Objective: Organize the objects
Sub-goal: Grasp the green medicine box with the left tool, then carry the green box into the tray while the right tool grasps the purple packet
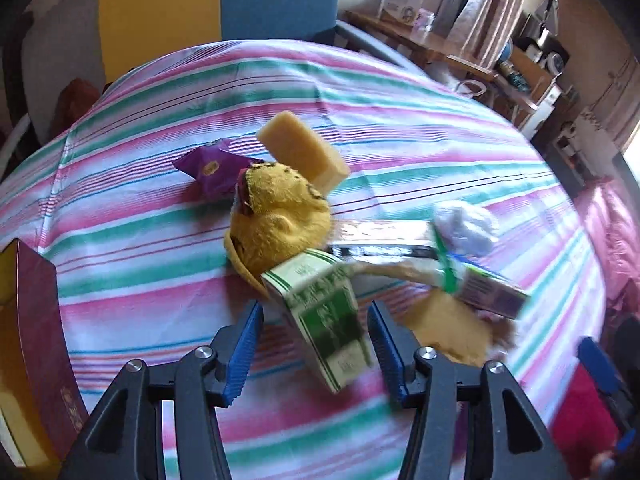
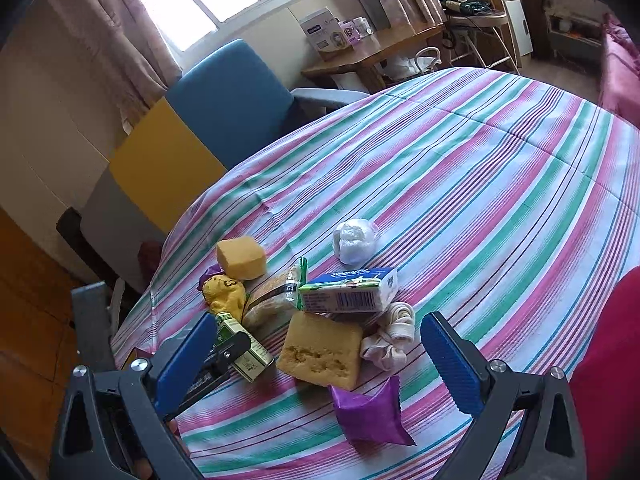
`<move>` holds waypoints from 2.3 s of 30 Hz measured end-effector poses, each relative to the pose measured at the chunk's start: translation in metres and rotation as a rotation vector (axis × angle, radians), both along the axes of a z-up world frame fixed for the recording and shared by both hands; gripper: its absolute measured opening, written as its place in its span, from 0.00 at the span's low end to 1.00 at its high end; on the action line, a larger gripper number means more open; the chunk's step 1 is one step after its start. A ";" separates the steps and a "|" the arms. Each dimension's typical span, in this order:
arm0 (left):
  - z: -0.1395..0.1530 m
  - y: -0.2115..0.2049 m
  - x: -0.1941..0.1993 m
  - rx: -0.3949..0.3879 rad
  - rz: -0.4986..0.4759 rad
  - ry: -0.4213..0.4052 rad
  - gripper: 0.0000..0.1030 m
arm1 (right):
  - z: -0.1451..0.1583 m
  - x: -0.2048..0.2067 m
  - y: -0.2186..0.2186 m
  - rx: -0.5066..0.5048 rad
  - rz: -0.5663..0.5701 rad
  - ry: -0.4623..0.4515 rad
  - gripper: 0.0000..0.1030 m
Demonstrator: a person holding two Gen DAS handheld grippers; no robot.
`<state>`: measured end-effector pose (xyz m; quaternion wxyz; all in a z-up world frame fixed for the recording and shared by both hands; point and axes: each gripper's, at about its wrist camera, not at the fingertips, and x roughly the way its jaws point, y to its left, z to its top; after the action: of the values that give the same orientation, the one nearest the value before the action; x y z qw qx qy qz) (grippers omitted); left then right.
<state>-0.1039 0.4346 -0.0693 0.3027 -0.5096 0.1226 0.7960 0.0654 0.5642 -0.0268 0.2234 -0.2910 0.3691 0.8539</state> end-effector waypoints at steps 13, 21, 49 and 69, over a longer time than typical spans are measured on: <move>0.034 -0.079 0.036 0.119 -0.071 0.035 0.29 | -0.001 0.001 0.004 -0.006 -0.024 -0.008 0.97; 0.057 -0.139 0.062 0.156 -0.063 0.052 0.29 | -0.019 -0.023 -0.007 0.010 0.050 -0.202 0.97; 0.071 -0.441 0.067 0.192 0.355 0.112 0.29 | -0.062 -0.049 -0.028 0.111 0.247 -0.645 0.44; 0.028 -0.437 0.062 0.044 0.350 0.064 0.31 | -0.049 -0.044 -0.051 0.121 0.353 -0.525 0.44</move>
<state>-0.0424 -0.0024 -0.0416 0.1663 -0.4910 0.0242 0.8548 0.0217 0.5133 -0.0753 0.1761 -0.5473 0.1913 0.7955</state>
